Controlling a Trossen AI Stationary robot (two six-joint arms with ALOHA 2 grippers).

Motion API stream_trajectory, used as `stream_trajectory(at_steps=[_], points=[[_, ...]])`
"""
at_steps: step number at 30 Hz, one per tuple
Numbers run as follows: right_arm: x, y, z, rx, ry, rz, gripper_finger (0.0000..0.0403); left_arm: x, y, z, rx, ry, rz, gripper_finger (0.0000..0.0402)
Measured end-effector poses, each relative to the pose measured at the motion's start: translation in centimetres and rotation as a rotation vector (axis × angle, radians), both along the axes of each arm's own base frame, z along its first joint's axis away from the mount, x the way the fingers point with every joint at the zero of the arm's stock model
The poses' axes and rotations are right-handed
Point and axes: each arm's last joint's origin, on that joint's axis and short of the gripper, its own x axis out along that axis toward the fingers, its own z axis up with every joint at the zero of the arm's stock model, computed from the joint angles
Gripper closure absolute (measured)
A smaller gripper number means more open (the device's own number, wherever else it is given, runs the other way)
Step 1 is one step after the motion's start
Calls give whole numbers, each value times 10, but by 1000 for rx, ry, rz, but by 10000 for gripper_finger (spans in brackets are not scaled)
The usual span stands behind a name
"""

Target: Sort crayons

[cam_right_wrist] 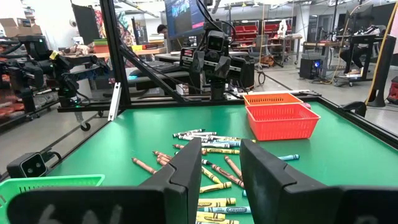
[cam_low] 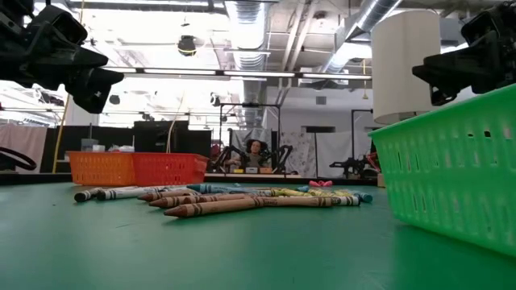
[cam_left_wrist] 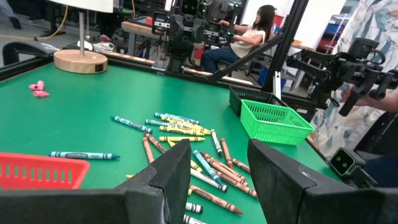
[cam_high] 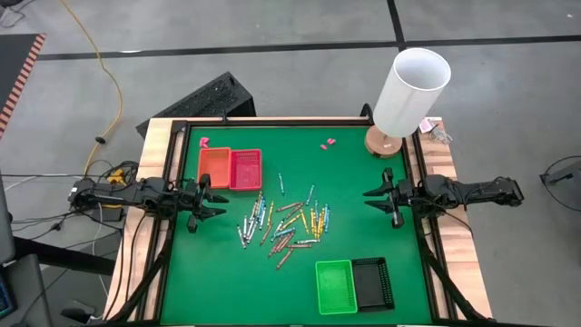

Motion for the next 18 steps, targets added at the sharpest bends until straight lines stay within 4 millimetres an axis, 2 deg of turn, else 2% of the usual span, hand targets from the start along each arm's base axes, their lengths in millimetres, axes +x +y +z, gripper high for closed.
stream_trajectory(at_steps=[10,14,18], points=[[0,0,1,2,-7,-8,280,0,1,0,9,-3,25,252],[0,-2,2,10,-21,-42,280,0,1,0,-119,6,24,252],[0,-2,2,10,-20,-41,280,0,4,3,-189,-20,125,252]])
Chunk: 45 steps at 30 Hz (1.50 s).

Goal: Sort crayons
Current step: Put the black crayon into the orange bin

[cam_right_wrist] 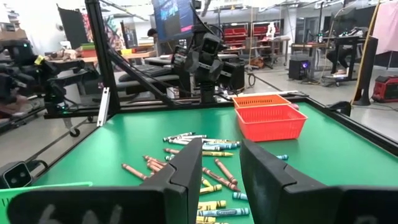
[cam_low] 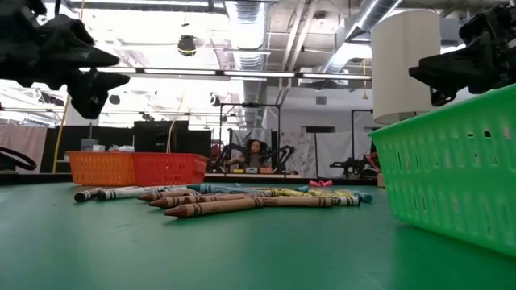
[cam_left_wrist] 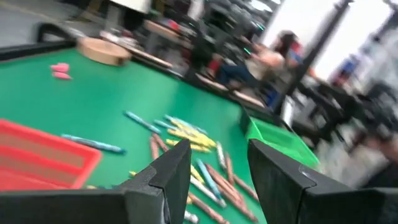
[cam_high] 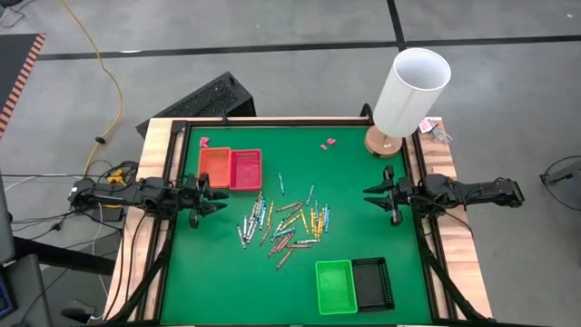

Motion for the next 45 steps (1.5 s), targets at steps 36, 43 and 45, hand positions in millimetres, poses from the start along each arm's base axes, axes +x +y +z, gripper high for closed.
stream_trajectory(at_steps=[36,43,45], points=[[0,0,0,130,-3,3,280,41,-3,100,-19,429,78,252],[0,0,0,123,-4,2,280,101,-31,107,239,928,-169,252],[0,-1,1,124,-7,-2,280,119,-43,102,356,1006,-220,252]])
